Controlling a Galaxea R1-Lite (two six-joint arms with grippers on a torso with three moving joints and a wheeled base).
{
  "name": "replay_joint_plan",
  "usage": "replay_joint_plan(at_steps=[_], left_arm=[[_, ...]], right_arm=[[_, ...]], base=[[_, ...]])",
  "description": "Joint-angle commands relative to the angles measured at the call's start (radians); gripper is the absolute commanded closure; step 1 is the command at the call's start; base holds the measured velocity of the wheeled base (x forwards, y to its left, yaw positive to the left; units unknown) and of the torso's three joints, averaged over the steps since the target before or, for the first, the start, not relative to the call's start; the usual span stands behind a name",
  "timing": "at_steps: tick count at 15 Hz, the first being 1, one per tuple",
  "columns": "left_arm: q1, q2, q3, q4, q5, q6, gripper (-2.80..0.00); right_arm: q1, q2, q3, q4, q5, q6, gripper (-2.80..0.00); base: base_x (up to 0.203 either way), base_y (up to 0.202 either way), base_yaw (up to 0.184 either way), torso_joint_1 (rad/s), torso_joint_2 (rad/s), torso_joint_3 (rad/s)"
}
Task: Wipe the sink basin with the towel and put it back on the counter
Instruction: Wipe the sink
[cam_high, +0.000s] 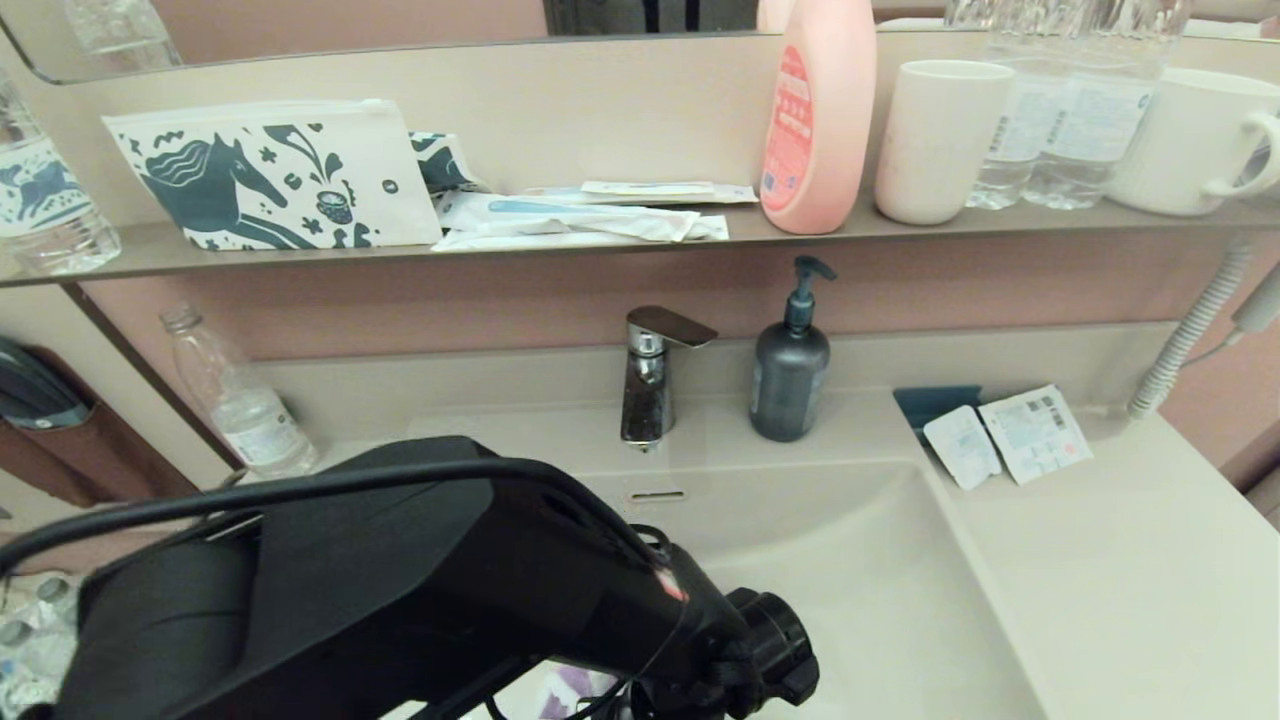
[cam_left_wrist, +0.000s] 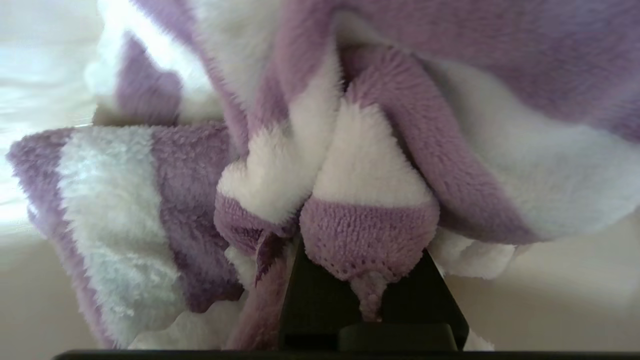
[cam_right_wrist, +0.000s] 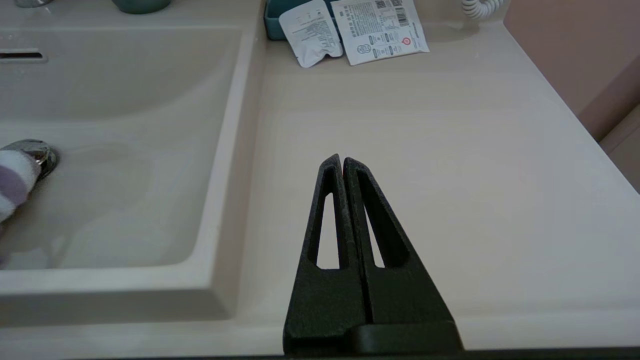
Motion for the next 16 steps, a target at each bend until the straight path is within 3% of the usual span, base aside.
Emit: replay_joint_plan(at_steps=[1,3,7,9,12,16], left_arm=[[0.036,-0.07,0.065,-0.005,0.007,0.017,0.0],[0.073,-0.107,0.118,-0.044,0.029,0.07,0.0],[0.159,-0.132,0.246,-0.197,0.147,0.2,0.0],[0.218,-0.138,0.286,-0.247,0.175,0.276,0.0],[0.295,-0.148,0.294,-0.3,0.204,0.362,0.0],[0.338,-0.148,0.307,-0.521,0.265,0.449,0.0]], right_arm=[[0.0,0.001,0.0,0.0,0.0,-0.001,0.0],[0.0,0.001,0.001,0.0,0.0,-0.001,0.0],[0.0,0.001,0.0,0.0,0.0,-0.001,0.0],[0.0,0.001,0.0,0.0,0.0,0.0,0.0],[0.0,0.001,0.0,0.0,0.0,0.001,0.0],[0.0,0.001,0.001,0.0,0.0,-0.001,0.0]], base=[[0.0,0.0,0.0,0.0,0.0,0.0],[0.0,0.0,0.0,0.0,0.0,0.0],[0.0,0.0,0.0,0.0,0.0,0.0],[0.0,0.0,0.0,0.0,0.0,0.0],[0.0,0.0,0.0,0.0,0.0,0.0],[0.0,0.0,0.0,0.0,0.0,0.0]])
